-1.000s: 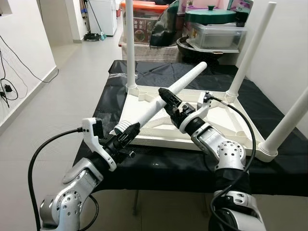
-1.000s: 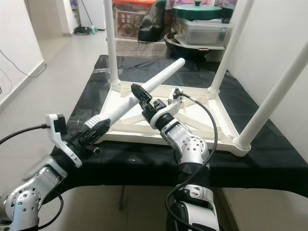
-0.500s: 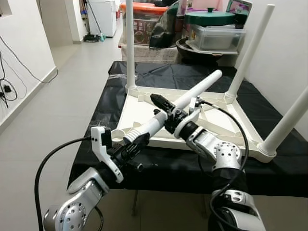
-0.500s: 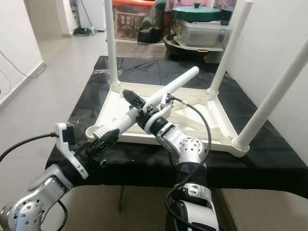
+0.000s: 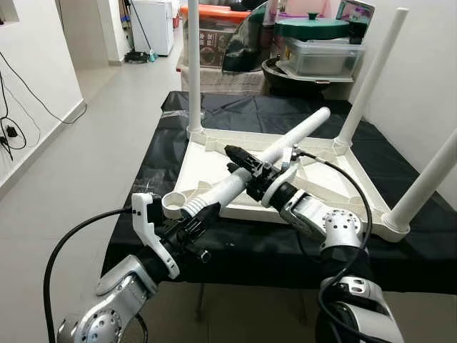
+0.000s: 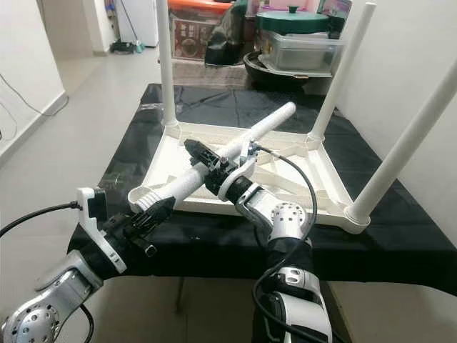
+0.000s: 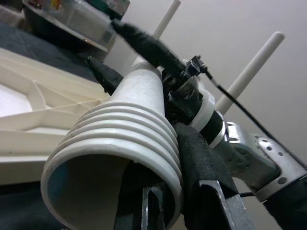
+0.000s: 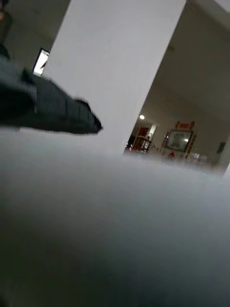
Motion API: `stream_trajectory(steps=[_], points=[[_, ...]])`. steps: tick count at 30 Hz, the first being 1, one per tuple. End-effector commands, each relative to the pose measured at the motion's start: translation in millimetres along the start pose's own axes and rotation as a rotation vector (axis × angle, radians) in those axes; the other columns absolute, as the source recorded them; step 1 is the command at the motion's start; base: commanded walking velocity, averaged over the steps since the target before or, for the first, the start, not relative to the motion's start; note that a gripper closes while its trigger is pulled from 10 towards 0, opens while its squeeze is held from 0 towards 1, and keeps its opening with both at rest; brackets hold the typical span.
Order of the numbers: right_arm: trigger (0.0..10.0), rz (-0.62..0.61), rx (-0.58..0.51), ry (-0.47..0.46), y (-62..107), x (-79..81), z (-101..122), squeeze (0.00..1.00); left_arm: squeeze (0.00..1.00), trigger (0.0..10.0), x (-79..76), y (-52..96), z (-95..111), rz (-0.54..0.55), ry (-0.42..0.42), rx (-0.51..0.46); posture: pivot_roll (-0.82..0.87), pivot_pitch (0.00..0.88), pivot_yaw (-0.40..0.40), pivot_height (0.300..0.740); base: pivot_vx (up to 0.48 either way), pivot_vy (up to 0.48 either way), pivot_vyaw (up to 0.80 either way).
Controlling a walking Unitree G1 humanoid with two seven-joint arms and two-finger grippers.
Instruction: Building children table
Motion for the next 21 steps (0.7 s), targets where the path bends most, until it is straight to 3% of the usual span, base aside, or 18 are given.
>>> stream_trajectory(steps=[1,8,12,13,21], points=[[0.0,0.057,0.027,0.009,-8.2,13.4,-3.2,0.00,0.00,10.0,-13.6,-5.6,-16.3,-0.081,0.045,0.072,0.10,0.000,-0.090,0.740,0.000,0.000,0.00],[0.0,0.066,0.035,0.012,-8.0,14.3,-3.5,0.00,0.00,10.0,-11.4,-5.6,-20.8,-0.069,0.058,0.095,0.10,0.000,-0.088,0.740,0.000,0.000,0.00],[0.0,0.077,0.032,0.002,-7.4,15.5,-3.4,0.00,0.00,10.0,-2.1,-3.7,-28.9,-0.013,0.095,0.136,0.10,0.000,-0.083,0.740,0.000,0.000,0.00],[0.0,0.094,0.016,0.002,-7.3,19.6,3.0,0.00,1.00,10.0,4.2,-0.3,-32.5,0.016,0.116,0.139,0.10,0.000,-0.078,0.740,0.000,0.000,0.00],[0.0,0.131,-0.067,0.016,-9.3,31.1,32.5,0.00,1.00,10.0,10.8,2.9,-32.3,0.044,0.134,0.106,0.10,0.000,-0.087,0.740,0.000,0.000,0.00]])
Point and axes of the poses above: a point about 5 cm out from each wrist's last joint towards the gripper, its own y axis pointing back from the gripper into the wrist, its own z axis along the axis of the wrist's last joint, x = y × z, the point moved 4 cm from there along -y, pointing out of the wrist towards the gripper, and after that the axes turned 13 degrees about y, right-handed, at the moved point
